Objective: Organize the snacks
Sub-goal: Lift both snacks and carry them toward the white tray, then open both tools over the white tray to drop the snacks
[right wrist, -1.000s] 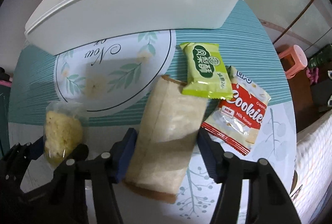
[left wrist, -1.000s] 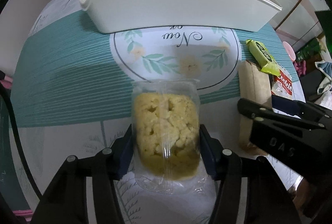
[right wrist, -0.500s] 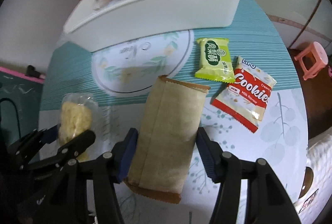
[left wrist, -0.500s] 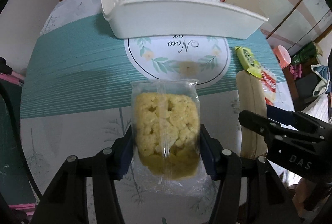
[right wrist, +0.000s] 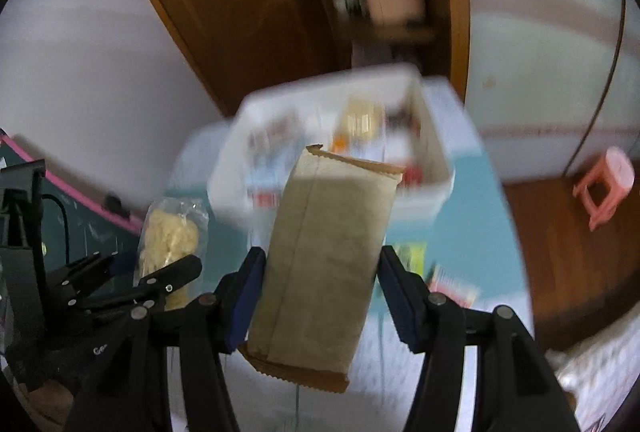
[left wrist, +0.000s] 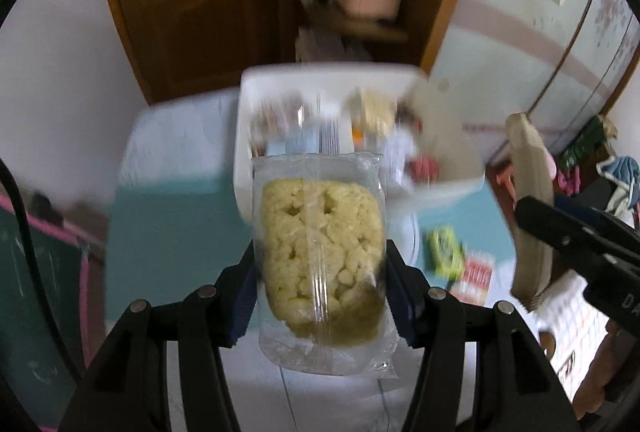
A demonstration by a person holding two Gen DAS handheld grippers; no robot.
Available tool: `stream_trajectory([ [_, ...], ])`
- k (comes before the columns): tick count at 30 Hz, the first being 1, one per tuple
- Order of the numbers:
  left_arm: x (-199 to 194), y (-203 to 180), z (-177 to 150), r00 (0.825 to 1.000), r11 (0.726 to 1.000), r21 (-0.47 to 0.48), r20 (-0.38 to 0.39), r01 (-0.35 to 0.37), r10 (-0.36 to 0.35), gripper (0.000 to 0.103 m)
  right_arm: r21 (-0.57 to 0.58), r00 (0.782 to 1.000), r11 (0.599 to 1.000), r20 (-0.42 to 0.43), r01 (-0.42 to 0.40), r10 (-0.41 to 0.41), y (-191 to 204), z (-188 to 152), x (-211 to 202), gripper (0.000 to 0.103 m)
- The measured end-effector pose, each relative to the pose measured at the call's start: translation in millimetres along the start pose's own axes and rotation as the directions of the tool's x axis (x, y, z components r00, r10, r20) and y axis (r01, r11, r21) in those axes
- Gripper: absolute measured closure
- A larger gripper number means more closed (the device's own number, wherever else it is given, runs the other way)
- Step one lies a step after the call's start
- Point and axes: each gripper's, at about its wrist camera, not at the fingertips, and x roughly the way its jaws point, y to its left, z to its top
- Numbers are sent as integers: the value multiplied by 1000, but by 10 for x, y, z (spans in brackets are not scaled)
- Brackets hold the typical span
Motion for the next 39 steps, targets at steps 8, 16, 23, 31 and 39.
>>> stream_trajectory([
  [8,-308,-36,760,989,1000,12,147,-18,16,47,-69,980,997,197,35,-21,120,750,-404,45],
  [16,-136,-101,1188,983,999,10,181,-46,44,47,-73,964,994,259,79,-57,169,1268,-305,45],
  [23,136,-60,1219,987,999,-8,150,-50,51,47,-64,973,993,216,99,-83,131,1370,33,45],
  [31,382,-73,1215,992,998,-25,111,-56,59,17,-58,989,995,129,77,-69,4,1372,474,44],
  [39,367,-84,1163,993,998,-48,114,-38,43,17,-29,993,999,110,38,-35,-89,1301,498,39],
])
